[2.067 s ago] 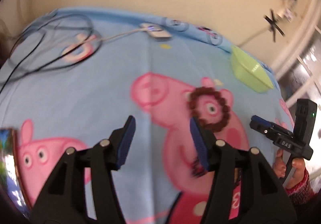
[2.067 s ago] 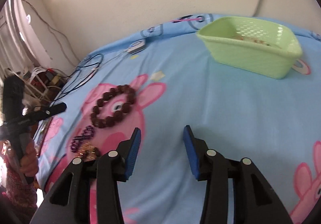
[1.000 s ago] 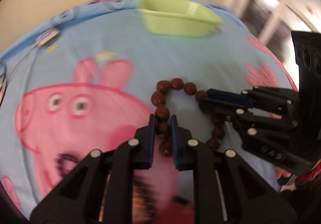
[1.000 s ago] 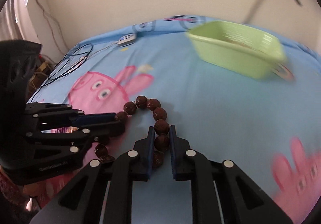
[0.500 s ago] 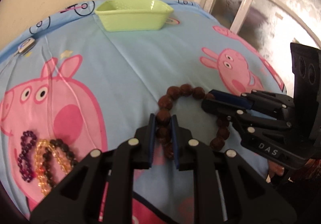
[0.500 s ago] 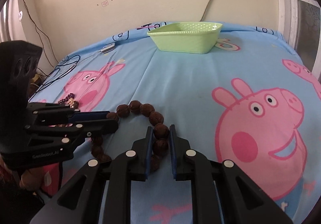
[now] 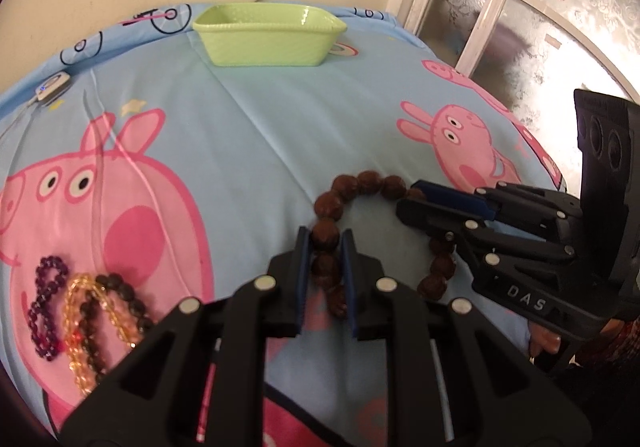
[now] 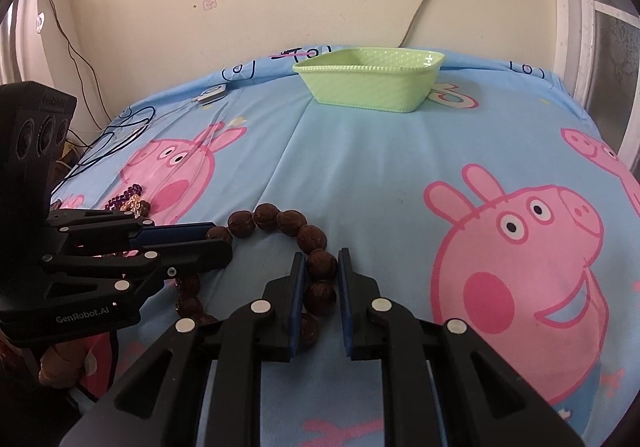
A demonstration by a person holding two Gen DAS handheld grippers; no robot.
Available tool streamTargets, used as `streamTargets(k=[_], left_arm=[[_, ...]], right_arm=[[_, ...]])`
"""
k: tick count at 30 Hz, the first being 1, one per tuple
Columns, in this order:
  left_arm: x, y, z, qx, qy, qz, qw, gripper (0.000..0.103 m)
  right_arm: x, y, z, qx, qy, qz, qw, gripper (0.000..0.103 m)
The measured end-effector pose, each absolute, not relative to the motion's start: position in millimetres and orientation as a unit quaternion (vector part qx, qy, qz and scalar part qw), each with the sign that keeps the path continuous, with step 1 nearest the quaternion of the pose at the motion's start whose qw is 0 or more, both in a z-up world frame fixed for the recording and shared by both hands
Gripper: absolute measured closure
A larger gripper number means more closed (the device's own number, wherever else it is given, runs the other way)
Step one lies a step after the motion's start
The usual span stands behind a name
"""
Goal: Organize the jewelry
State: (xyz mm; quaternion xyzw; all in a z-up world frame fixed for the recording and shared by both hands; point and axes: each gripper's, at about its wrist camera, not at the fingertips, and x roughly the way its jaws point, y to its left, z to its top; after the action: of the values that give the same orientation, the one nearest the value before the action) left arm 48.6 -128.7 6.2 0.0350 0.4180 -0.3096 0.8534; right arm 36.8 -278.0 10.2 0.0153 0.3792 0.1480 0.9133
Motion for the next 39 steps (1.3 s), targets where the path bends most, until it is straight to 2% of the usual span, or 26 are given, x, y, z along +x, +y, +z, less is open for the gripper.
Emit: streamTargets(k=[39], left_arm=[[48.5,-129.1,6.5,0.038,0.417,-0.309,0.854,0.086]], right_arm=[[35.9,-282.1,10.4,0.036,0.378,0.161,0.911,0.103]])
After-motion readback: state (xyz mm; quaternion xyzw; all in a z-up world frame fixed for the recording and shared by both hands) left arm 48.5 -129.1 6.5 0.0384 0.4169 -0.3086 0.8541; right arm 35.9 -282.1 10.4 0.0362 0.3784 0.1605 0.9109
